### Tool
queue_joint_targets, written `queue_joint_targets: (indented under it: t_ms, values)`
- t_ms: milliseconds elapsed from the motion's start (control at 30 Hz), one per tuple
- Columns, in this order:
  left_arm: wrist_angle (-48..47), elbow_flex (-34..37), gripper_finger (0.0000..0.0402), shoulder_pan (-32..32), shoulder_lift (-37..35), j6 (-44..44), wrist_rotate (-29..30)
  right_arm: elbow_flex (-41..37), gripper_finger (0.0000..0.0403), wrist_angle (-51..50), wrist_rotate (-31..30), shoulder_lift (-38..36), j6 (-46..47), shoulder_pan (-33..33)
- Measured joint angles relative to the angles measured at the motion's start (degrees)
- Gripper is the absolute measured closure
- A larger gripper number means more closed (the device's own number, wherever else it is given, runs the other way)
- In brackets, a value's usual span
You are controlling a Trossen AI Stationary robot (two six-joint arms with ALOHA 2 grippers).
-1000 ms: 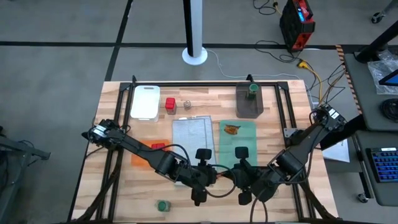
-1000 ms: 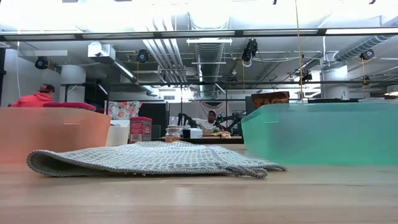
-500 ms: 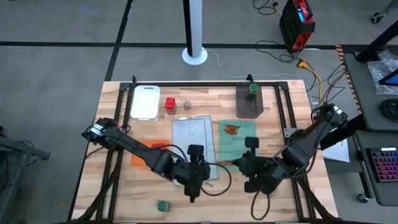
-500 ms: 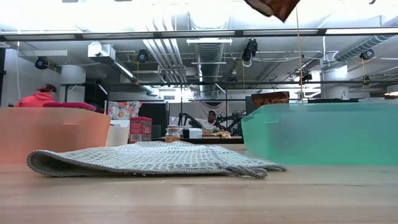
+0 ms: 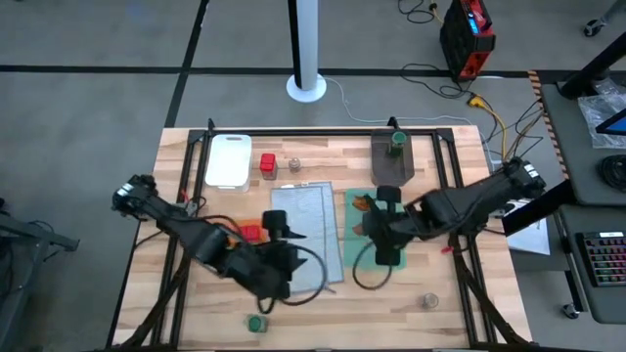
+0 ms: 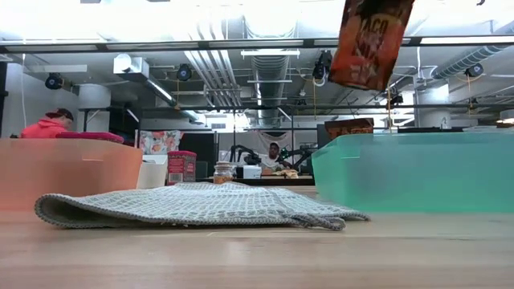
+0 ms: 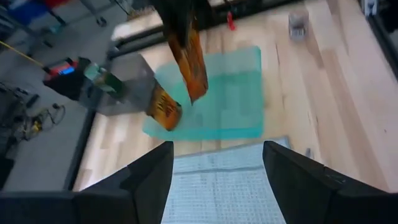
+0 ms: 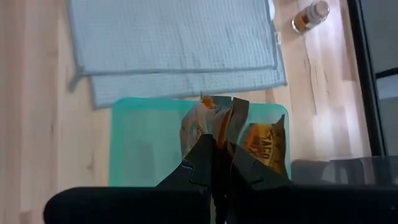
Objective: Sort spices by type
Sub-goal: Put the orange seasoning packet into the green bin
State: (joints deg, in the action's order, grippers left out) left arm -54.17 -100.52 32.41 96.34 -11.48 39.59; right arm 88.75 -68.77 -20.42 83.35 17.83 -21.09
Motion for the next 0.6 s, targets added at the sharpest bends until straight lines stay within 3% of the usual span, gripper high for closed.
queue_joint_targets:
  t_ms: [333, 600]
  values:
    - [-6.6, 0.6, 0.0171, 7.0, -8.0, -4.9, 14.1, -0.8, 0.0394, -0.3, 6.1, 2.0, -6.3, 8.3]
    - [-11.1, 0.6, 0.0171, 11.4, -11.7, -7.1, 19.8, -1.5, 0.0394, -1.4, 7.0, 6.2, -11.8, 9.6]
